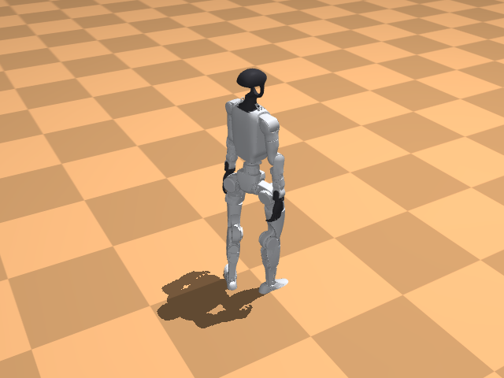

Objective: In place motions

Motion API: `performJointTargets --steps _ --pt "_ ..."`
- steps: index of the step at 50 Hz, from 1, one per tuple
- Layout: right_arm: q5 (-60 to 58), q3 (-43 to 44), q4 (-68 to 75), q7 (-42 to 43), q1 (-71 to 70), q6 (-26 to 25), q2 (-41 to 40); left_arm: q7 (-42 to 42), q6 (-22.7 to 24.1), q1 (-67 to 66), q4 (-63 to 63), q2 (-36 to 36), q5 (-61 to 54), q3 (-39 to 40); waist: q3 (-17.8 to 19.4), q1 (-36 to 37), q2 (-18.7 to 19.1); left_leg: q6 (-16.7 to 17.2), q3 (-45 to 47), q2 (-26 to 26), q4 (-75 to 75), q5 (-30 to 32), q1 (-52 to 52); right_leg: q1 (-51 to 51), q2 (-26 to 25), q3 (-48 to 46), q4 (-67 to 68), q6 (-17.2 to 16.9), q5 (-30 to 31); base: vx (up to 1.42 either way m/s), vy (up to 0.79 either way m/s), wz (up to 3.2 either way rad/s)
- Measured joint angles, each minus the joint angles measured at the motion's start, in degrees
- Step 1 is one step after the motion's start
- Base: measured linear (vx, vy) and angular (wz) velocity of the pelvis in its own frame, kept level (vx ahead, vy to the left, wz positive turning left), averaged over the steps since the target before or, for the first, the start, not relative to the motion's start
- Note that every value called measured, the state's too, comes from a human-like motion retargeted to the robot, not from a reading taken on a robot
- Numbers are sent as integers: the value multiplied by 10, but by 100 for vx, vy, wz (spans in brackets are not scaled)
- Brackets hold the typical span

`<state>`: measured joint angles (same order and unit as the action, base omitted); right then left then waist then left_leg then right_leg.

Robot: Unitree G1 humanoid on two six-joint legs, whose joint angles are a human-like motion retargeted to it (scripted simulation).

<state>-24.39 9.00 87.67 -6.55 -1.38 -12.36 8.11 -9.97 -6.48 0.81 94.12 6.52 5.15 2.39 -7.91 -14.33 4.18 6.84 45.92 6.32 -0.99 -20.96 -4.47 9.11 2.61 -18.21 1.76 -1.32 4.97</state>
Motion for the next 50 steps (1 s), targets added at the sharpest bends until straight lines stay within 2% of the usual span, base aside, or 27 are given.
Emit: performJointTargets --steps 16,31,38,50 --pt "13 0 -19 -1 -15 15 17 3 -1 -4 -8 12 -9 13 6 83 -25 -34 -139 -31 27 13 46 -87 43 -144 -17 -14 -39 13 4 94" --pt "-7 -2 -3 1 16 12 8 4 -4 -9 17 23 -7 29 5 194 -55 -55 -291 -90 51 45 103 -181 74 -323 -25 -48 -78 26 14 127" --pt "-20 -18 -22 -11 0 11 1 9 -21 -36 33 32 -13 52 -2 247 -60 -57 -324 -106 52 52 116 -190 79 -352 -28 -55 -79 17 18 45" --pt "-36 -60 -60 -28 -23 30 -17 7 -28 -63 33 27 -26 73 1 262 -65 -58 -333 -105 52 55 117 -193 78 -362 -23 -57 -82 0 1 4"
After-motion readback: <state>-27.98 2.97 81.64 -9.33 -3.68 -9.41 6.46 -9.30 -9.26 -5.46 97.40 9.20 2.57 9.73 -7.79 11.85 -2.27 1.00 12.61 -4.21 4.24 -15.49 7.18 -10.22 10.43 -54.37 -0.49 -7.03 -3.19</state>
